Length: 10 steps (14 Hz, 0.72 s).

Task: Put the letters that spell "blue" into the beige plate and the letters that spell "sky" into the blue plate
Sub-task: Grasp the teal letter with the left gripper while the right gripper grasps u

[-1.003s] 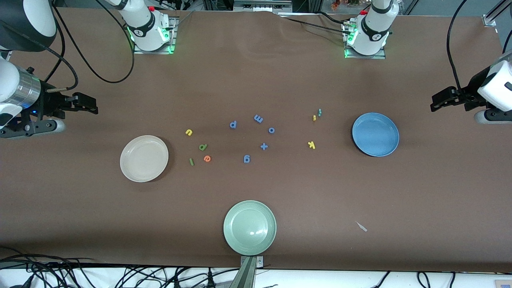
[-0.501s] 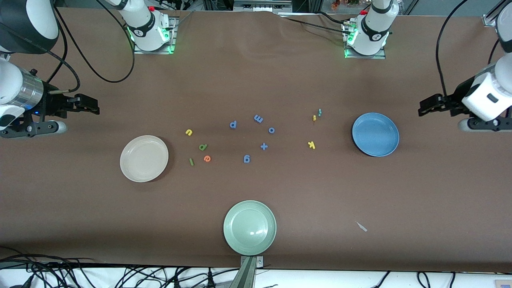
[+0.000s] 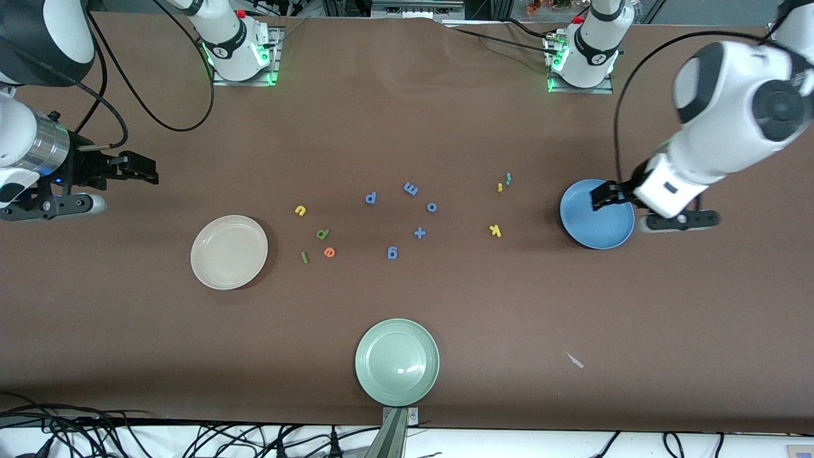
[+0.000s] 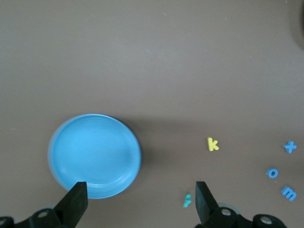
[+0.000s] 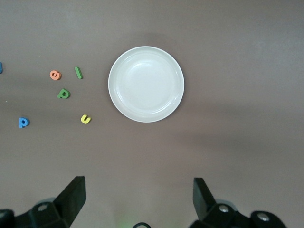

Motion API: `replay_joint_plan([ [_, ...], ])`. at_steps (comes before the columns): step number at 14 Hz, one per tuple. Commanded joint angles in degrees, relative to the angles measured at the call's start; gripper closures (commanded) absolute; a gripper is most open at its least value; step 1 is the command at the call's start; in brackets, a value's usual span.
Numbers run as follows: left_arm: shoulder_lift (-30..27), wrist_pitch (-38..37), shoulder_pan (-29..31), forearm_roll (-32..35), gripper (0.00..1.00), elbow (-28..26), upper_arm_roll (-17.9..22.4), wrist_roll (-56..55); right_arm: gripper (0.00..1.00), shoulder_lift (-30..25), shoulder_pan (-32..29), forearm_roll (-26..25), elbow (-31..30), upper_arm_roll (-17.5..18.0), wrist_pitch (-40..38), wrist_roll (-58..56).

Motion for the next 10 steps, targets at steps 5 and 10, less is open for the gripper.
replay_joint_plan([
  [5,0.74,18.08,0.11,-0.41,0.16,-19.49,-9.57,-3.73,0.0,-0.96,1.48,0.58,-10.38,3.47,10.09,6.68],
  [10,7.15,24.85,-1.2,5.46,0.23,-22.32,-13.01,-4.78,0.0,1.85,3.41,0.14,-13.89,6.29,17.29,15.32],
])
